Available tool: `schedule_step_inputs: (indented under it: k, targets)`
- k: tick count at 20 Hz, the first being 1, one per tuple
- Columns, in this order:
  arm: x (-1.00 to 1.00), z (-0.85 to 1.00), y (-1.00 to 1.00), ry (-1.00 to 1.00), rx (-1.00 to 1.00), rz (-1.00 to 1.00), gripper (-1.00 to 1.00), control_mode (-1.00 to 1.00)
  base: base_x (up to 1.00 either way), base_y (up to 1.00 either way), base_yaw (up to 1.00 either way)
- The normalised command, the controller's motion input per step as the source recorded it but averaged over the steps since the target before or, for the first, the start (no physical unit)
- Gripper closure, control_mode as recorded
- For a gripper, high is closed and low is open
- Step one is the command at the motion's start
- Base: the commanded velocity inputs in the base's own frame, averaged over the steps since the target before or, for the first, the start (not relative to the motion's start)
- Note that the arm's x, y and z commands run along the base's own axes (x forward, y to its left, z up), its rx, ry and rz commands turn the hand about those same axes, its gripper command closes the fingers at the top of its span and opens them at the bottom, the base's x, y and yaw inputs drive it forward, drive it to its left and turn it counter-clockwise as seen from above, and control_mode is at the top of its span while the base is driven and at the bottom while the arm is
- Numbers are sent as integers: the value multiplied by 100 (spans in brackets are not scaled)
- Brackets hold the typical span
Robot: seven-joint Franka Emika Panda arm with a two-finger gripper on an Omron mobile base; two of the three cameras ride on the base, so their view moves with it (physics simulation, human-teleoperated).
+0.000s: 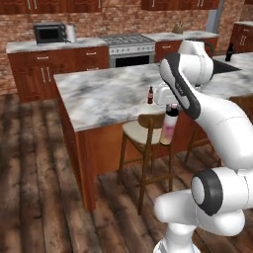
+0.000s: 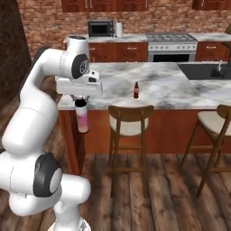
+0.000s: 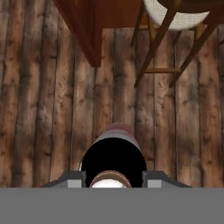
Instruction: Place the large bottle from the dining counter next to the other large bottle outside the sink, and place the small bottle from the dining counter next to the other small bottle inside the sink.
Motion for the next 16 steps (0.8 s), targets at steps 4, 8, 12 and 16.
schedule_step_inputs:
  k: [4,8,12,16]
  targets:
    - [0,0,0,0,0,0,100,100,0,100,-9]
    - [0,0,0,0,0,0,100,100,4,100,-12]
    - [0,0,0,0,0,0,100,100,32,100,-15]
    - [0,0,0,0,0,0,100,100,62,100,-17]
